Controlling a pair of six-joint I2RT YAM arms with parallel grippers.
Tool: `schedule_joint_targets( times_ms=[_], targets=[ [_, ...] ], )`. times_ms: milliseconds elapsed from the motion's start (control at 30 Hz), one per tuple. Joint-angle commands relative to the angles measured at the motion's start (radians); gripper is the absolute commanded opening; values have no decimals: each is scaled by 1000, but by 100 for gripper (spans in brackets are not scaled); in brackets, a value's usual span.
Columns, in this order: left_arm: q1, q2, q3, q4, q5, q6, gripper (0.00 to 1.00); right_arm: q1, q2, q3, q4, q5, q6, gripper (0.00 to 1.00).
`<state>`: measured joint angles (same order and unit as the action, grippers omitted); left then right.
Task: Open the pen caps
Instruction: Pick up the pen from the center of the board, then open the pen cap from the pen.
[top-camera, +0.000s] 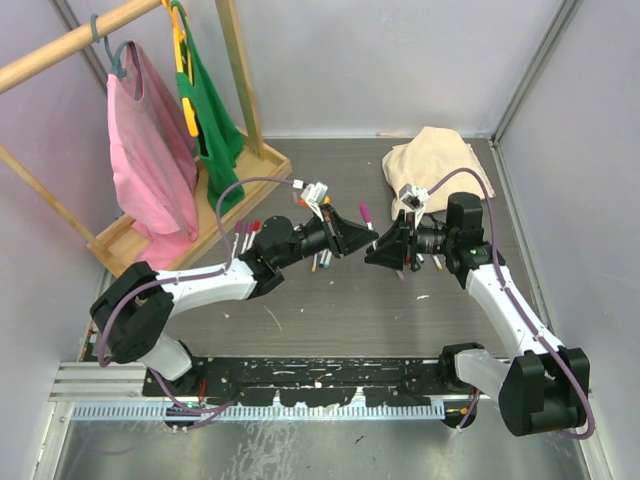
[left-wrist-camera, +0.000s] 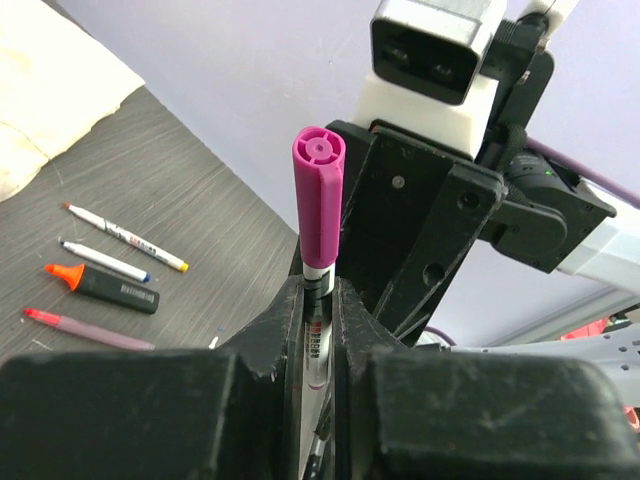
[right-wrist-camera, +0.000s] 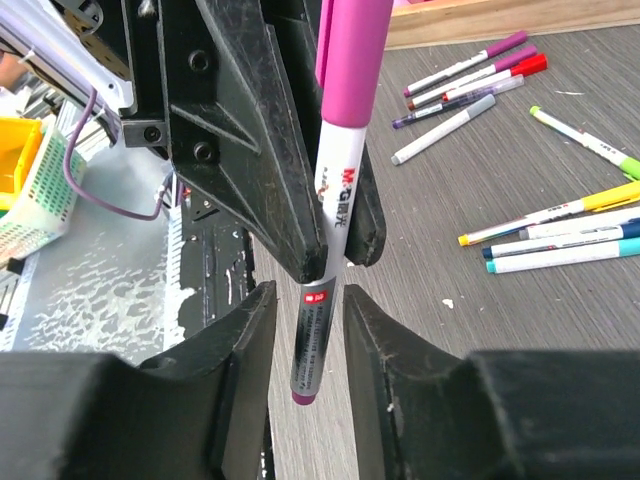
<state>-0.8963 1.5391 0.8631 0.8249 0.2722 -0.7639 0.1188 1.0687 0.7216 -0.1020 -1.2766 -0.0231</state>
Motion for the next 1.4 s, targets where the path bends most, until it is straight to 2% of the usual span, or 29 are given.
schedule_joint_targets(
  times_ms=[0,333,700,733,933,1000,1100,1367],
  targets=[
    [1,9,-15,164,-32,-37,0,6,13,45,40,-28,22,41],
    [-3,40,-13,193,-28,-27,0,7,11,35,97,-9,93,38],
    [-12,37,-26,227,-39,19,1,6,21,44,90,5,105,2],
    [-13,34,-31,229,-43,20,4,7,20,46,84,6,102,1],
    [-9,2,-82,281,-95,0,46,6,22,61,44,5,71,1],
    [-5,-6,-91,292,-103,-6,54,7,23,64,33,-2,60,1],
    [6,-19,-93,300,-108,-24,59,7,26,70,18,-7,44,1],
    [34,-22,-59,317,-110,-84,60,6,26,72,-1,-5,23,1]
  ],
)
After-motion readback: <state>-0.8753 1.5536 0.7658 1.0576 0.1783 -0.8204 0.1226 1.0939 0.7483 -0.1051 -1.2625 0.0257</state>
